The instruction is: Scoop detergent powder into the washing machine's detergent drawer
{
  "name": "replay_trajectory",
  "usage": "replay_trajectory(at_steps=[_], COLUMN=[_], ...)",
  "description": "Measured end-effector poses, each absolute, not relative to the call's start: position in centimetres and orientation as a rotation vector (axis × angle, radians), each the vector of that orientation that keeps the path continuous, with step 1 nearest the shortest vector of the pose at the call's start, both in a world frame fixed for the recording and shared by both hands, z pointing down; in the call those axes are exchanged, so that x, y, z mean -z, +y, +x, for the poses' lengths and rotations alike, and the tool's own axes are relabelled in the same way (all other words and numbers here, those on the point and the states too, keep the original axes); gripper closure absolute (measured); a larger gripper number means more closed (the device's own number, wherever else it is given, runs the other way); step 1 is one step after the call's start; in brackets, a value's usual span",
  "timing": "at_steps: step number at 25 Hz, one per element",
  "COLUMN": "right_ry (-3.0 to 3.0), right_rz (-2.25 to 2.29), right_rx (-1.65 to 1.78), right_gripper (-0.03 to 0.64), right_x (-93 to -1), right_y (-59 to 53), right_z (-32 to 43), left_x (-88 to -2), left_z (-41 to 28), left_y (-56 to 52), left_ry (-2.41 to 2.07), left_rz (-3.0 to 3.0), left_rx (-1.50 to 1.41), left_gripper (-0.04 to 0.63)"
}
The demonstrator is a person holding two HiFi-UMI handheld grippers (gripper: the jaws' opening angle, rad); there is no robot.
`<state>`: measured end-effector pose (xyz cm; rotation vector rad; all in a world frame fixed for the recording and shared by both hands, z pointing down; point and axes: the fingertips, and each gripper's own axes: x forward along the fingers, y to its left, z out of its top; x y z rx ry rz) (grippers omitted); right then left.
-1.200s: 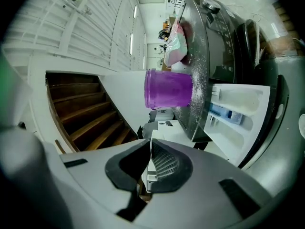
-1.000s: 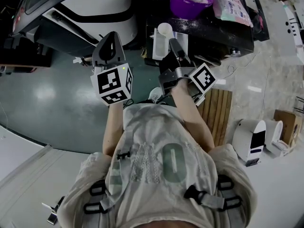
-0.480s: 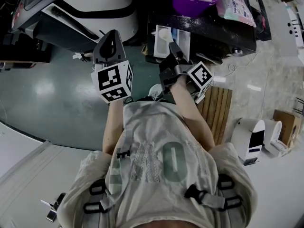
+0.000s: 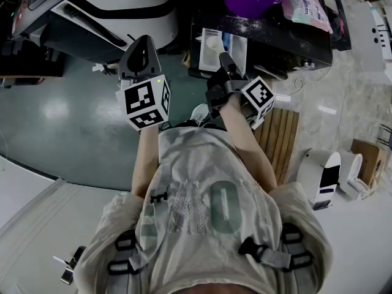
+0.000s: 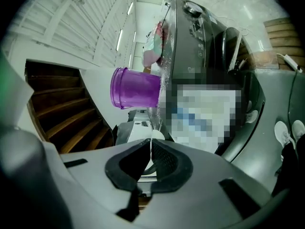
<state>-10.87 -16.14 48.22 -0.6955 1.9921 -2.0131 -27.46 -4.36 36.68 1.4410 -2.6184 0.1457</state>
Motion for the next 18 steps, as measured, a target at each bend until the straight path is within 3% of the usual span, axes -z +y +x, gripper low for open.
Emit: replay_trajectory(at_steps=[18], right_ry=[2.607], right_rz=[-0.885], right_rx=[1.666], right_gripper=[0.606], right_x=[-48.55], right_y=[-16.54], right_z=[-10.57], left_x=[-37.57], left_z=[-27.34], left_y=[-3.80], left_ry=[-2.605], left_rz=[1.425], left_rx=[-0.139], left_gripper=[0.575])
